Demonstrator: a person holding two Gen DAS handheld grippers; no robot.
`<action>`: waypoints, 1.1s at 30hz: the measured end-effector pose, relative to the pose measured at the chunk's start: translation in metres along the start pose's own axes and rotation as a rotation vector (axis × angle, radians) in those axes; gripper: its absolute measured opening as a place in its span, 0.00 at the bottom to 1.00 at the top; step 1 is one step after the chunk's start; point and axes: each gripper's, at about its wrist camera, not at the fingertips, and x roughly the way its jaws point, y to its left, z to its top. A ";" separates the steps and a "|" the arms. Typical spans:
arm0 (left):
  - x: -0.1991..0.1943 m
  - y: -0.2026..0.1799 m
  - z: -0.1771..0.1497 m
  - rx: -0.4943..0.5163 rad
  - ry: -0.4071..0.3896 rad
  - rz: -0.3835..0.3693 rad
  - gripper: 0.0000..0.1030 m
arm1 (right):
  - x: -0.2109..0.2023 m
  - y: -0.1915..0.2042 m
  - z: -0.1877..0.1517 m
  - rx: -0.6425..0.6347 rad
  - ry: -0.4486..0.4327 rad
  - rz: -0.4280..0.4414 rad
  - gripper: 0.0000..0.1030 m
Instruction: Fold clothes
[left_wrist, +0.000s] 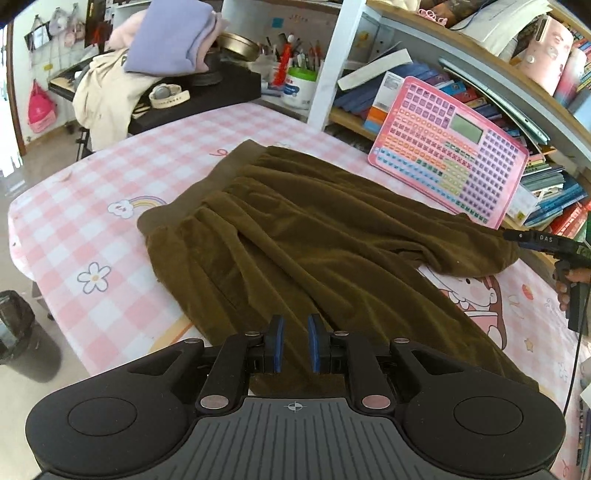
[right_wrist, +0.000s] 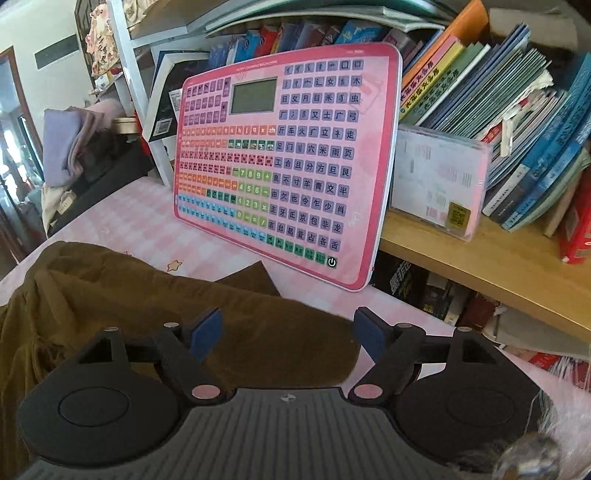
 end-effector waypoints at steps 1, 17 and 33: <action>0.000 -0.001 0.000 0.001 0.000 0.001 0.16 | 0.002 -0.002 0.002 -0.001 0.000 -0.007 0.75; 0.013 -0.018 0.000 0.025 0.024 -0.079 0.16 | -0.092 0.009 0.015 0.089 -0.142 0.514 0.13; 0.003 -0.007 -0.002 -0.043 -0.004 -0.067 0.16 | -0.036 -0.011 -0.012 0.210 0.116 -0.092 0.42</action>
